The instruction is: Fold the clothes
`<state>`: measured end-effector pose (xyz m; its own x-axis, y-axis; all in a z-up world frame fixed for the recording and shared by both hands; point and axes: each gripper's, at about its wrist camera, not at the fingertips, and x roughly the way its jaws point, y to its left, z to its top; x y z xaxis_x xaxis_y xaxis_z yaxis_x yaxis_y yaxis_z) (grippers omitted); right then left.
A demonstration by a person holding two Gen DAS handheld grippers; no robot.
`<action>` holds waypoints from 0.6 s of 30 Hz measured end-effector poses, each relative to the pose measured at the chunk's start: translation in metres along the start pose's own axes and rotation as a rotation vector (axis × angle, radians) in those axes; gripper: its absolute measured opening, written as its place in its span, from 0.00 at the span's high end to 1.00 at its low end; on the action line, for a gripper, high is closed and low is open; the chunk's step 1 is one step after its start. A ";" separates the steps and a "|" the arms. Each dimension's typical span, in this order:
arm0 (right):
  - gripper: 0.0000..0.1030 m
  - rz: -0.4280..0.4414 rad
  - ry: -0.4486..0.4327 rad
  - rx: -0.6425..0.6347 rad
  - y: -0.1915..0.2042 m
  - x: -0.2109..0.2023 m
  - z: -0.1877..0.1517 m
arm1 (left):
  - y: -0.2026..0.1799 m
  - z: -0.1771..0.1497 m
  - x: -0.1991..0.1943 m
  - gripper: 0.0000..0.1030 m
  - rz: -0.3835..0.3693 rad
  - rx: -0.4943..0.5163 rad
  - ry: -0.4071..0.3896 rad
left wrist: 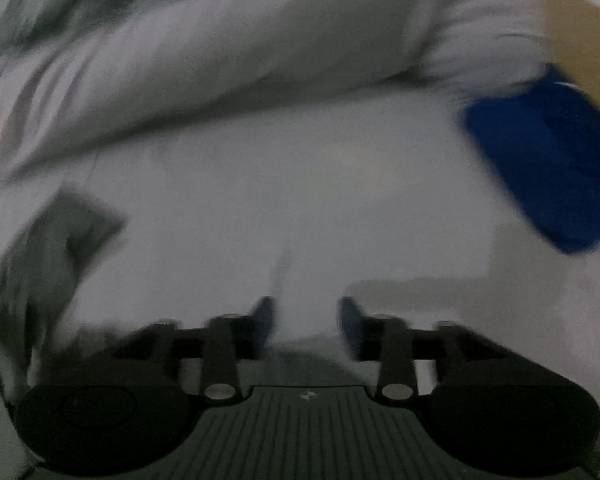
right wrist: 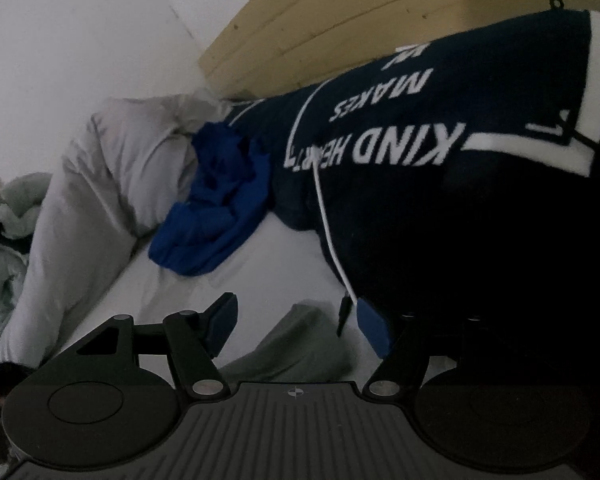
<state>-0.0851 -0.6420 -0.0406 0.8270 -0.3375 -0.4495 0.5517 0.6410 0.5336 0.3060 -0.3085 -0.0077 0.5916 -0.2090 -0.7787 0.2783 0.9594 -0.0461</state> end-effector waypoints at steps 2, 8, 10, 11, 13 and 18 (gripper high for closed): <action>0.31 -0.005 -0.015 0.008 -0.004 -0.002 0.002 | -0.031 -0.008 -0.014 0.43 -0.107 0.152 -0.069; 0.31 -0.034 -0.078 0.060 -0.021 -0.013 0.009 | -0.151 -0.066 -0.056 0.38 -0.424 0.705 -0.233; 0.31 -0.048 -0.107 0.085 -0.028 -0.018 0.012 | -0.188 -0.095 -0.069 0.31 -0.516 0.872 -0.307; 0.31 -0.055 -0.129 0.094 -0.031 -0.023 0.014 | -0.206 -0.110 -0.075 0.31 -0.562 0.954 -0.344; 0.33 -0.055 -0.160 0.110 -0.038 -0.028 0.018 | -0.241 -0.138 -0.082 0.31 -0.647 1.099 -0.378; 0.33 -0.049 -0.173 0.121 -0.042 -0.029 0.019 | -0.288 -0.183 -0.050 0.35 -0.656 1.265 -0.357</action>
<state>-0.1306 -0.6724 -0.0366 0.7996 -0.4858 -0.3531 0.5918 0.5370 0.6013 0.0575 -0.5394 -0.0697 0.2000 -0.7473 -0.6337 0.9167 -0.0857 0.3903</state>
